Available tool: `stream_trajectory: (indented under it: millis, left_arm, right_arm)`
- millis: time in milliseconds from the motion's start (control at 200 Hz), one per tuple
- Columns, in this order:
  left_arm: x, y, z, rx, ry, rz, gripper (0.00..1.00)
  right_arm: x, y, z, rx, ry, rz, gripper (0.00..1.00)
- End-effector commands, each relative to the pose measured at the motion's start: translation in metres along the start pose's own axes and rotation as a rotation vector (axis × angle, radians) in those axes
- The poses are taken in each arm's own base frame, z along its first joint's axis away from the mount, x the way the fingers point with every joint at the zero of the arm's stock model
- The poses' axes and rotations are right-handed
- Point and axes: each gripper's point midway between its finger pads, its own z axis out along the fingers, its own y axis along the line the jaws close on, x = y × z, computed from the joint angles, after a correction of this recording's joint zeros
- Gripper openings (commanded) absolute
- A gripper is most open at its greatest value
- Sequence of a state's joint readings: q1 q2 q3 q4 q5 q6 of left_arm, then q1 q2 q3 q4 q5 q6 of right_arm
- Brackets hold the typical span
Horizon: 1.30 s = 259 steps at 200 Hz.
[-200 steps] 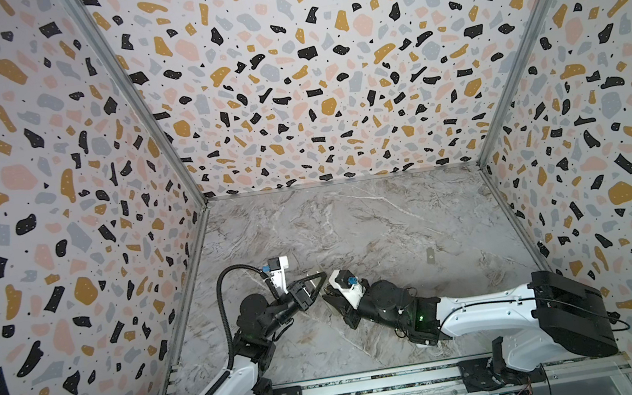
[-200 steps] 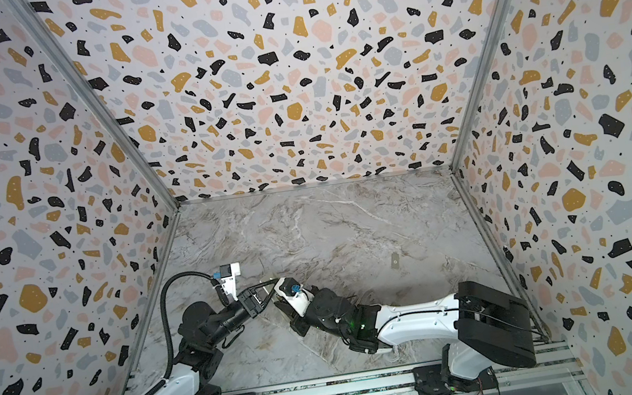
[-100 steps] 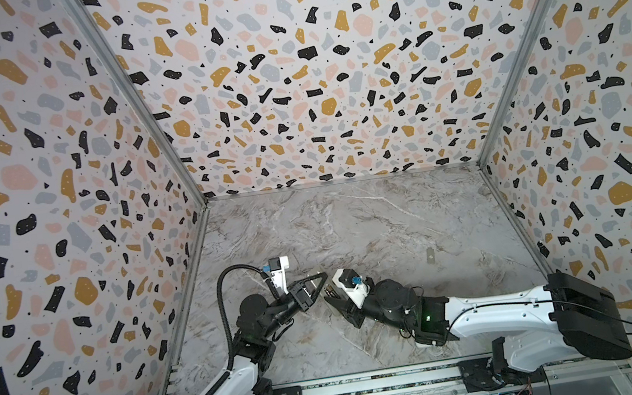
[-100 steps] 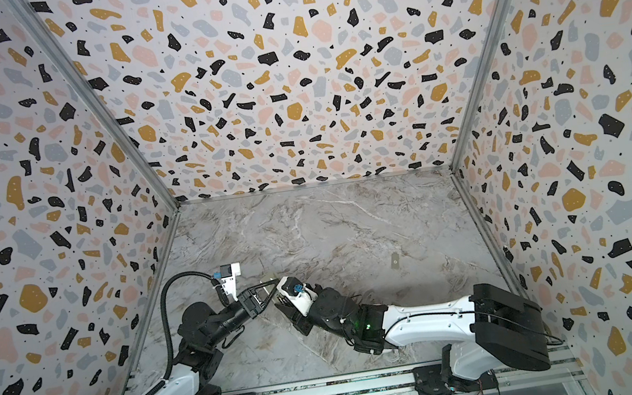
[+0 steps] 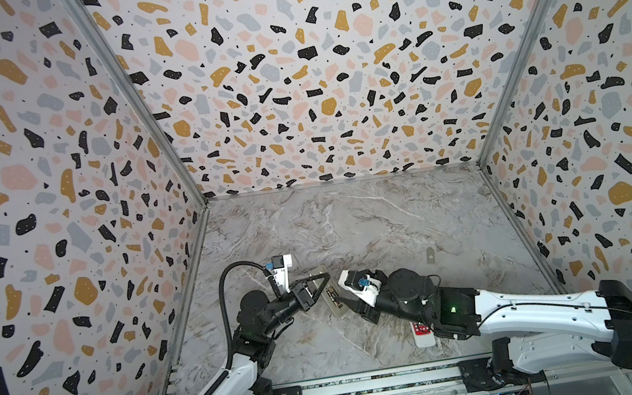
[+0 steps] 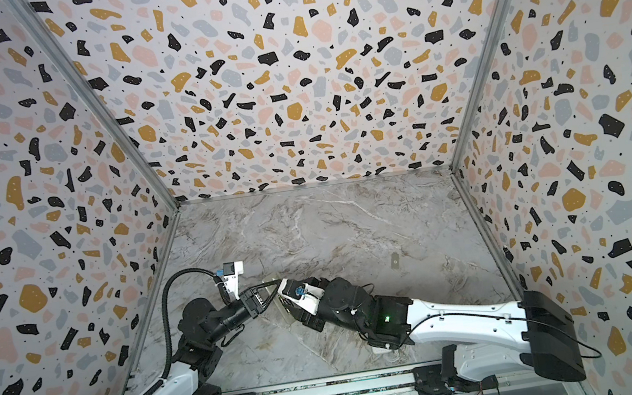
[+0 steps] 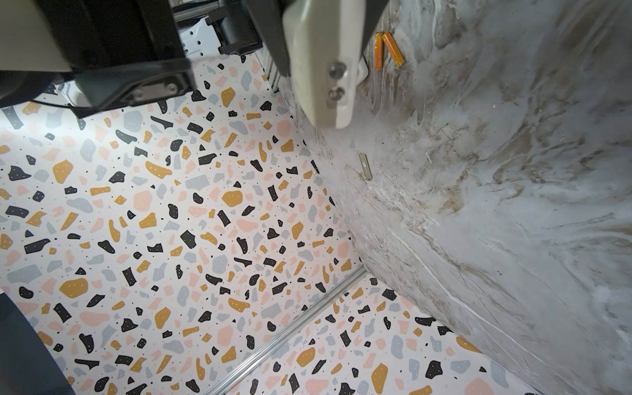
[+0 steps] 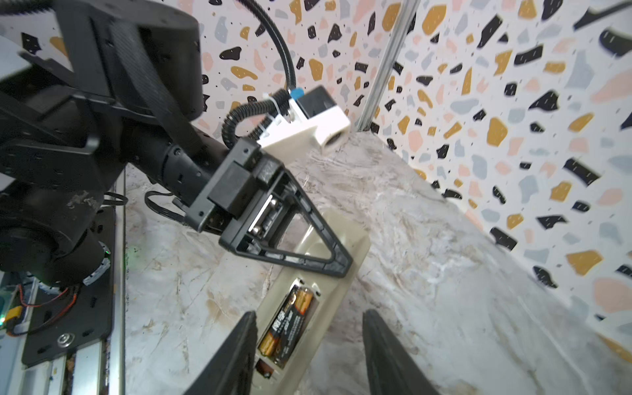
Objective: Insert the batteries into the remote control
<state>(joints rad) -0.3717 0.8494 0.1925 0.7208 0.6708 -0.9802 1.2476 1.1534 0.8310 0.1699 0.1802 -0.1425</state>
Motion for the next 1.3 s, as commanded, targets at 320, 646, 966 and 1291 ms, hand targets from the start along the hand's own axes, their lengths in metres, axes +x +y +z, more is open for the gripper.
stream_trajectory:
  millis: [320, 646, 966, 1291]
  left_arm:
    - [0.014, -0.039, 0.012, 0.11, 0.142, 0.06, 0.0]
    - [0.028, -0.049, 0.016, 0.16, 0.202, 0.036, 0.0]
    - [0.033, -0.052, 0.017, 0.175, 0.22, 0.031, 0.0]
    - [0.036, -0.052, 0.018, 0.174, 0.229, 0.026, 0.0]
  right_arm:
    - [0.02, 0.014, -0.017, -0.152, 0.181, -0.438, 0.54]
    - [0.025, 0.017, -0.014, -0.189, 0.213, -0.521, 0.54]
    - [0.04, 0.031, -0.007, -0.268, 0.249, -0.544, 0.56]
    - [0.048, 0.033, -0.002, -0.278, 0.264, -0.572, 0.55]
